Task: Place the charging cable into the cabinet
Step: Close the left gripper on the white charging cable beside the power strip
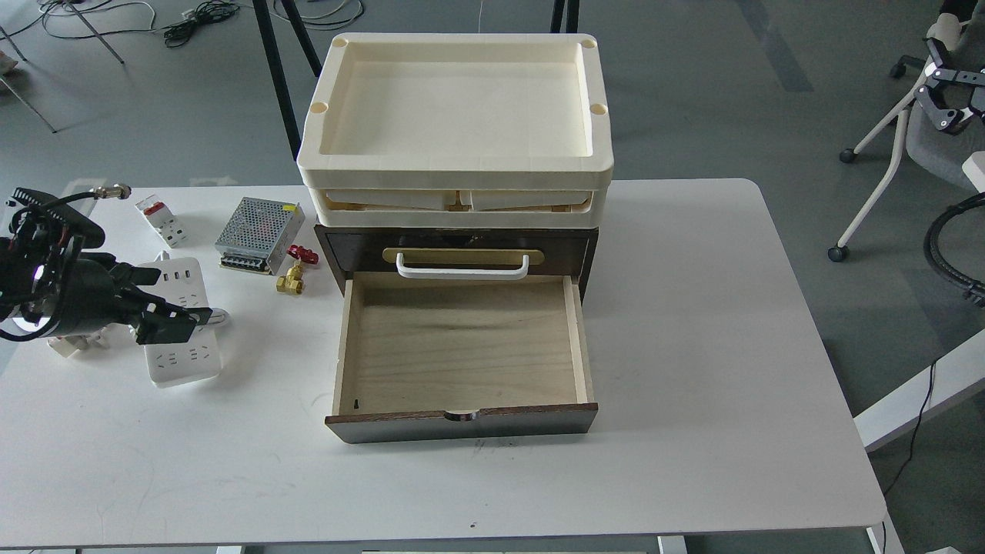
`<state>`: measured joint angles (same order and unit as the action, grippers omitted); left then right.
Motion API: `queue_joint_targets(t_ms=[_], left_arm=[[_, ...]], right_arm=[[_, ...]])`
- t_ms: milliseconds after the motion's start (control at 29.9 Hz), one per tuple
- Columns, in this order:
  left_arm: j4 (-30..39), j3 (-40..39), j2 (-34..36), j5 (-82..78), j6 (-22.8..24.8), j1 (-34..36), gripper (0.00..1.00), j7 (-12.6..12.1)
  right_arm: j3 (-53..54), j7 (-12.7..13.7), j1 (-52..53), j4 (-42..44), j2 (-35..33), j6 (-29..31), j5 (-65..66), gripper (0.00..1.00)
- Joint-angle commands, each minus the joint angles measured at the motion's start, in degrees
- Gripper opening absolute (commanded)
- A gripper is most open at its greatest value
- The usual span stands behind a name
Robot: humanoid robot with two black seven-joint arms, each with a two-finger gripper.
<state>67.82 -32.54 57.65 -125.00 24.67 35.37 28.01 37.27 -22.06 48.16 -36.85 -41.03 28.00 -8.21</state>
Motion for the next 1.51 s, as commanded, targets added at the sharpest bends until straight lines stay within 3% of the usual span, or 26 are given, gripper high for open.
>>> queue_joint_targets(t_ms=[0, 201, 402, 569, 803, 1105, 1205, 1473], left_arm=[[-3.9, 0.7, -3.8, 0.0, -0.2, 0.3, 0.96, 0.0], [-7.6, 5.5, -5.5, 0.0, -0.8, 3.2, 0.90, 0.0], [-17.5, 13.3, -9.7, 0.0, -8.2, 6.9, 0.87, 0.0], [-21.7, 16.4, -11.0, 0.0, -11.7, 7.4, 0.85, 0.0], [-23.5, 17.8, -11.9, 0.0, -12.2, 7.4, 0.84, 0.0], [-28.6, 20.0, -14.2, 0.0, -15.0, 7.5, 0.68, 0.0], [-28.5, 20.8, -14.2, 0.0, -15.8, 7.6, 0.57, 0.0], [-28.4, 21.1, -14.0, 0.0, -16.3, 7.3, 0.48, 0.0]], right_arm=[[0.3, -0.1, -0.4, 0.0, -1.1, 0.0, -0.1, 1.00], [0.3, -0.2, -1.3, -0.2, -1.5, 0.0, -0.1, 1.00], [0.3, -0.2, -1.4, -0.2, -1.6, 0.0, -0.1, 1.00], [0.3, -0.2, -1.8, -0.2, -1.6, 0.0, -0.1, 1.00], [0.3, -0.3, -2.1, -0.2, -1.6, 0.0, -0.1, 1.00], [0.4, -0.3, -2.8, -0.2, -1.6, 0.0, -0.1, 1.00], [0.4, -0.3, -2.8, 0.0, -1.6, 0.0, -0.1, 1.00], [0.4, -0.3, -3.8, 0.0, -1.7, 0.0, -0.1, 1.00]])
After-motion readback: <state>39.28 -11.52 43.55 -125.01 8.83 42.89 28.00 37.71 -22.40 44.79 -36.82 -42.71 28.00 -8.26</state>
